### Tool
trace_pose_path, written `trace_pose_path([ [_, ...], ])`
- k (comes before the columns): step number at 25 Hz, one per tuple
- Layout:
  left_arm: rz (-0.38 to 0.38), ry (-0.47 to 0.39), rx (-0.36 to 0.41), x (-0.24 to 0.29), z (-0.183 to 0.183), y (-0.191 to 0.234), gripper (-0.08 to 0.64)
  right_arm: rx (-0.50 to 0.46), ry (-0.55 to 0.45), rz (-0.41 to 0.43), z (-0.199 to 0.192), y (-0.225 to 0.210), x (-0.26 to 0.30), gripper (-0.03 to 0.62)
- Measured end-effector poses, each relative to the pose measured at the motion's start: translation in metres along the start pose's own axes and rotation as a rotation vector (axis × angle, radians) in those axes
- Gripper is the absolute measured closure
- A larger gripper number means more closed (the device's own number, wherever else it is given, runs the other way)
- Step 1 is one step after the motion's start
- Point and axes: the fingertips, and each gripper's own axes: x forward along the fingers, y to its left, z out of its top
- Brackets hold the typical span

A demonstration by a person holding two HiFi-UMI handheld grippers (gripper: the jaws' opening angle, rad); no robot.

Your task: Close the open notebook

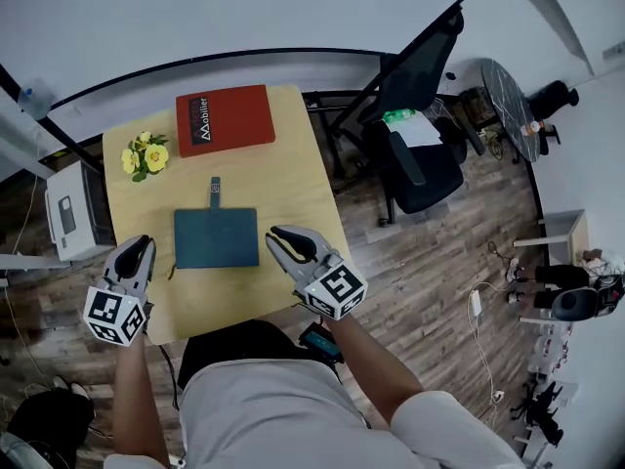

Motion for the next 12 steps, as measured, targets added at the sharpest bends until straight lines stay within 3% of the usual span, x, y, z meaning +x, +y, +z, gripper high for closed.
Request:
trace_pose_path([
  [5, 0.04, -0.235, 0.05, -0.075, 0.066, -0.046, 0.542, -0.074, -0.217, 0.01, 0.085, 0.034, -0.064, 0.552],
  [12, 0.129, -0.451, 0.108, -0.162, 0.088, -0.094, 0.548, -0.221, -0.401, -0.137, 0.137, 0.064, -0.17, 0.554],
])
